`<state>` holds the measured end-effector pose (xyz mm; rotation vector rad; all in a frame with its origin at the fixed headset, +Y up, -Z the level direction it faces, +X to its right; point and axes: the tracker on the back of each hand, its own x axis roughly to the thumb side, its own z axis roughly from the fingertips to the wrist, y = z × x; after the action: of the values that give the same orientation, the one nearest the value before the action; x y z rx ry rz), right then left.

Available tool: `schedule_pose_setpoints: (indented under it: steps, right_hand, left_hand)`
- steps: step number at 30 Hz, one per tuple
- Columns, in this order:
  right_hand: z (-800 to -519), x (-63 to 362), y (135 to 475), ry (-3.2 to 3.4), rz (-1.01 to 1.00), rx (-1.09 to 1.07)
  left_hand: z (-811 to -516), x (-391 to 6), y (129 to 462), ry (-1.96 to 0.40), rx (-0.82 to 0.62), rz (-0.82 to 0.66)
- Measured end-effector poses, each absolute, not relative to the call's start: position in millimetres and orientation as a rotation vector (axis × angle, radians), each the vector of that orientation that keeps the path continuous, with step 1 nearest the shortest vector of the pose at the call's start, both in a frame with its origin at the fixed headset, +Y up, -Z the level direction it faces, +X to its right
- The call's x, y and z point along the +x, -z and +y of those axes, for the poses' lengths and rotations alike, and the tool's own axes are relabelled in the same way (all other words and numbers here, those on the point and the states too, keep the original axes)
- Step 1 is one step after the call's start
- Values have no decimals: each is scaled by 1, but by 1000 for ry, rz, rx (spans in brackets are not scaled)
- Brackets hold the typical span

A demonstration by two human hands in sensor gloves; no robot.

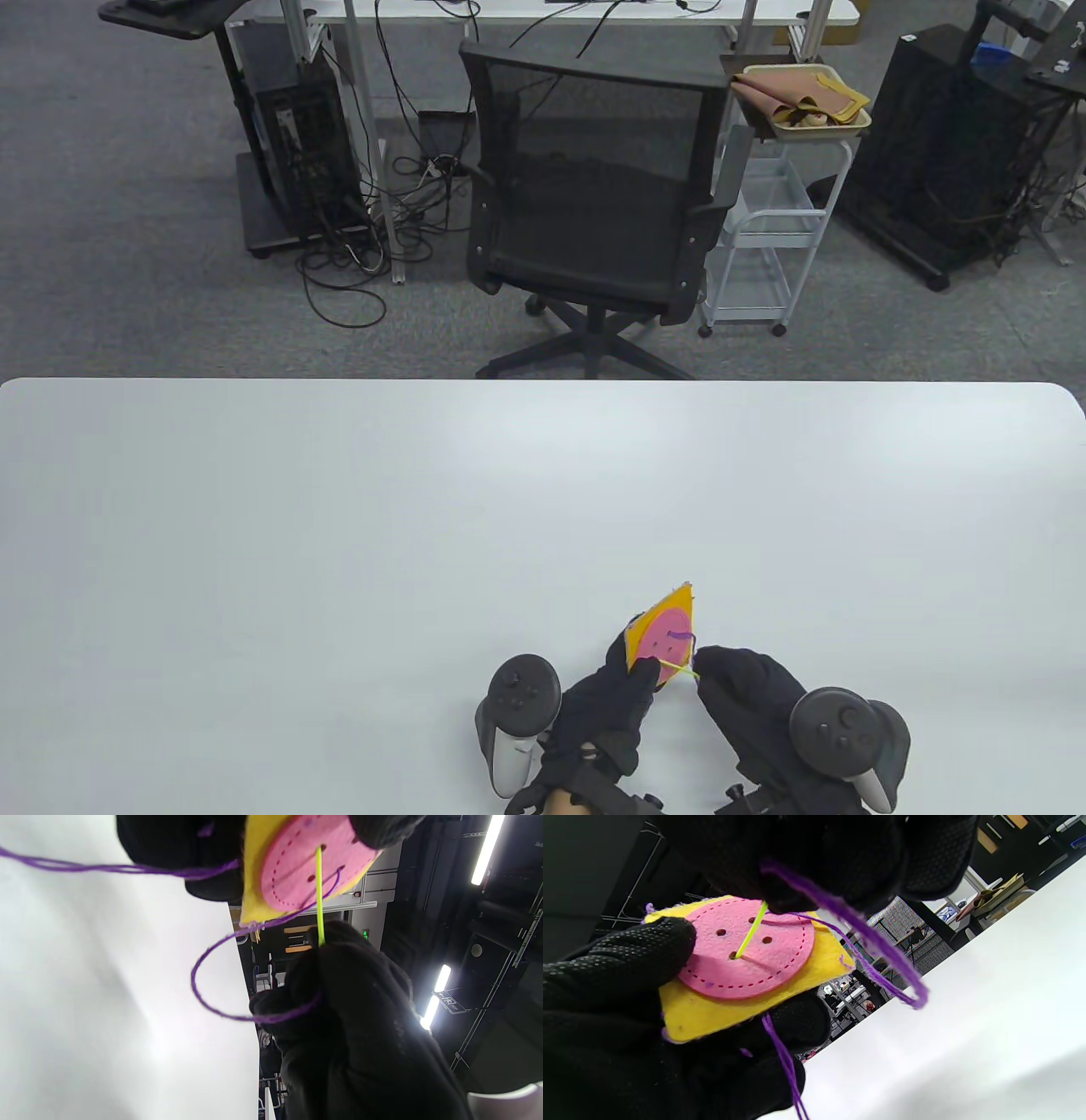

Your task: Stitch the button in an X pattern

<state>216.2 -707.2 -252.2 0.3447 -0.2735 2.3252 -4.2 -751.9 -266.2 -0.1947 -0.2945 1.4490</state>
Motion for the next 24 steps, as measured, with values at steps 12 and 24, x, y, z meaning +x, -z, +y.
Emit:
schedule_pose_setpoints:
  steps: [12,24]
  right_hand:
    - [-707,211,247,-2377,-326,351]
    - [-708,208,246,-2425,-340,342]
  left_hand:
    - [-756,8,265,-1472,-286,-332]
    - [-757,18,263,-1426,-284,-332]
